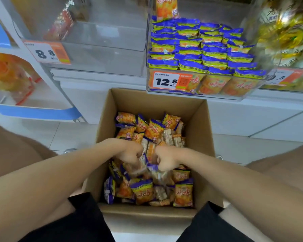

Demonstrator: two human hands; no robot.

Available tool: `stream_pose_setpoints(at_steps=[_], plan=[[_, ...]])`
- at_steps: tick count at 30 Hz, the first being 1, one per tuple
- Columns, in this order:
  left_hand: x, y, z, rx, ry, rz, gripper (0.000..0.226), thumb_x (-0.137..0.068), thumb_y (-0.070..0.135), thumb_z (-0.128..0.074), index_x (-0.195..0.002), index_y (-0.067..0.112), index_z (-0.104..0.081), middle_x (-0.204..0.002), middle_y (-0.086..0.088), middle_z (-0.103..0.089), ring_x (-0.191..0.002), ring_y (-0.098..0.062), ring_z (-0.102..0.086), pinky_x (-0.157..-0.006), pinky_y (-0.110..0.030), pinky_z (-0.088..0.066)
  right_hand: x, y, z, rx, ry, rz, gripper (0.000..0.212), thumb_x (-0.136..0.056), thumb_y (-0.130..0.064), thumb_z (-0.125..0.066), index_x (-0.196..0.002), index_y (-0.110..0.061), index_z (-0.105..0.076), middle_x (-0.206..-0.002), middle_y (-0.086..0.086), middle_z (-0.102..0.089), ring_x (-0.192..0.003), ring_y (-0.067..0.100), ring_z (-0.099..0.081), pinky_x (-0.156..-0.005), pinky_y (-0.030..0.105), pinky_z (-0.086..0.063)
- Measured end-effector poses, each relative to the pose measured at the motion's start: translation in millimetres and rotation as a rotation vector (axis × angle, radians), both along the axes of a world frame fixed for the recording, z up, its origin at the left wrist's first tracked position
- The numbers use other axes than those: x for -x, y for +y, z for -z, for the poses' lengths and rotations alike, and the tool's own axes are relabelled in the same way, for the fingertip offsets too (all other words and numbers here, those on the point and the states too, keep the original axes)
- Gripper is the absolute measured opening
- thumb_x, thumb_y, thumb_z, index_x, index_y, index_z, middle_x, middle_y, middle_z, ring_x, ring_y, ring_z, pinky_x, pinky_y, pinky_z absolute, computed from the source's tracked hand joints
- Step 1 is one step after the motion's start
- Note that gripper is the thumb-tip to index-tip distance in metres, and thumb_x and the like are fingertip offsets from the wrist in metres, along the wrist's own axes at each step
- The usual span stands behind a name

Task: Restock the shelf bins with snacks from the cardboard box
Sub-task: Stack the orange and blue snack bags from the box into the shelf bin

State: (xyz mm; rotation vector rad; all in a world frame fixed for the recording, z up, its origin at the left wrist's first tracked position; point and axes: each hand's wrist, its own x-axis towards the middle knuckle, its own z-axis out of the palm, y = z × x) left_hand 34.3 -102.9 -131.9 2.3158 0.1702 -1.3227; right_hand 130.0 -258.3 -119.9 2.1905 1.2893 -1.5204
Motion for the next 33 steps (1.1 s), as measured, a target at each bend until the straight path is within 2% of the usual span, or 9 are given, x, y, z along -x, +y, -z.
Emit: stream_pose_setpoints(at_steps=[3, 8, 13, 18, 22, 25, 28, 30, 33], plan=[[-10.8, 18.5, -24.6, -0.009, -0.122, -0.18, 0.035, -0.097, 0.042, -0.068, -0.091, 0.01, -0.054, -0.085, -0.006, -0.053, -0.074, -0.023, -0.048, -0.065, -0.036, -0.041, -32.3, 12.6, -26.3, -0.099, -0.009, 0.183, 0.058, -0.094, -0.008, -0.051, -0.152, -0.008, -0.048, -0.132, 0.012, -0.06, -0.103, 0.031, -0.07, -0.076, 0.041, -0.064], [-13.3, 23.9, -78.9, 0.088, -0.309, -0.587, 0.048, -0.095, 0.046, -0.072, -0.125, 0.016, -0.048, -0.117, -0.006, -0.058, -0.096, -0.026, -0.07, -0.066, -0.038, -0.065, -55.6, 23.4, -58.5, -0.473, -0.052, 0.464, 0.039, -0.101, -0.012, -0.052, -0.138, -0.024, -0.05, -0.116, 0.003, -0.059, -0.089, 0.02, -0.065, -0.063, 0.032, -0.056], [-2.8, 11.7, -124.1, 0.203, -0.396, -0.862, 0.037, -0.1, 0.037, -0.069, -0.122, 0.009, -0.057, -0.112, -0.011, -0.066, -0.087, -0.028, -0.076, -0.07, -0.042, -0.067, -41.0, 16.4, -95.6, -0.762, -0.014, 0.553, 0.014, -0.109, -0.035, -0.053, -0.117, -0.026, -0.061, -0.088, -0.003, -0.065, -0.069, 0.012, -0.065, -0.051, 0.019, -0.051], [-3.0, 2.2, -162.4, 0.338, -0.414, -1.024, 0.018, -0.104, 0.011, -0.054, -0.118, 0.008, -0.064, -0.106, -0.016, -0.074, -0.086, -0.036, -0.078, -0.085, -0.047, -0.064, -43.8, 10.9, -134.4, -0.759, 0.119, 0.584, 0.022, -0.103, -0.022, -0.057, -0.11, -0.025, -0.077, -0.106, -0.003, -0.072, -0.088, 0.011, -0.069, -0.07, 0.028, -0.06], [-4.2, 11.9, -185.2, 0.498, -0.459, -0.984, 0.032, -0.1, -0.013, -0.047, -0.123, 0.004, -0.062, -0.117, -0.019, -0.074, -0.099, -0.034, -0.077, -0.09, -0.043, -0.063, -57.2, -7.6, -156.6, -0.763, 0.057, 0.44, 0.049, -0.074, -0.017, -0.074, -0.12, -0.034, -0.073, -0.13, -0.013, -0.064, -0.11, 0.003, -0.066, -0.094, 0.034, -0.058], [-7.5, 15.3, -198.8, 0.547, -0.553, -0.921, 0.041, -0.091, 0.004, -0.077, -0.125, 0.004, -0.055, -0.115, -0.017, -0.075, -0.094, -0.028, -0.077, -0.085, -0.039, -0.065, -69.7, -17.8, -167.1, -0.891, 0.053, 0.448, 0.049, -0.073, -0.011, -0.083, -0.115, -0.035, -0.072, -0.125, -0.014, -0.068, -0.115, 0.005, -0.065, -0.101, 0.041, -0.056], [-14.1, 17.2, -213.1, 0.422, -0.685, -0.813, 0.057, -0.083, 0.037, -0.087, -0.132, 0.039, -0.057, -0.112, -0.004, -0.072, -0.075, -0.016, -0.068, -0.075, -0.034, -0.062, -80.9, -28.1, -182.1, -0.98, 0.125, 0.509, 0.043, -0.08, -0.008, -0.086, -0.113, -0.032, -0.073, -0.114, -0.004, -0.073, -0.107, 0.019, -0.07, -0.099, 0.047, -0.057], [-18.4, 19.2, -223.5, 0.417, -0.721, -0.753, 0.055, -0.079, 0.058, -0.085, -0.129, 0.053, -0.061, -0.106, 0.0, -0.073, -0.079, -0.011, -0.067, -0.074, -0.03, -0.057, -87.3, -33.1, -191.8, -1.044, 0.16, 0.597, 0.033, -0.086, -0.015, -0.085, -0.112, -0.03, -0.073, -0.109, 0.006, -0.074, -0.1, 0.03, -0.071, -0.093, 0.051, -0.059], [-27.4, 16.6, -232.8, 0.529, -0.736, -0.83, 0.042, -0.079, 0.049, -0.088, -0.115, 0.031, -0.076, -0.107, -0.005, -0.078, -0.094, -0.018, -0.076, -0.077, -0.028, -0.057, -97.4, -32.6, -197.9, -1.203, 0.07, 0.976, 0.027, -0.086, -0.027, -0.087, -0.109, -0.025, -0.074, -0.108, 0.004, -0.075, -0.088, 0.018, -0.074, -0.076, 0.042, -0.063]])
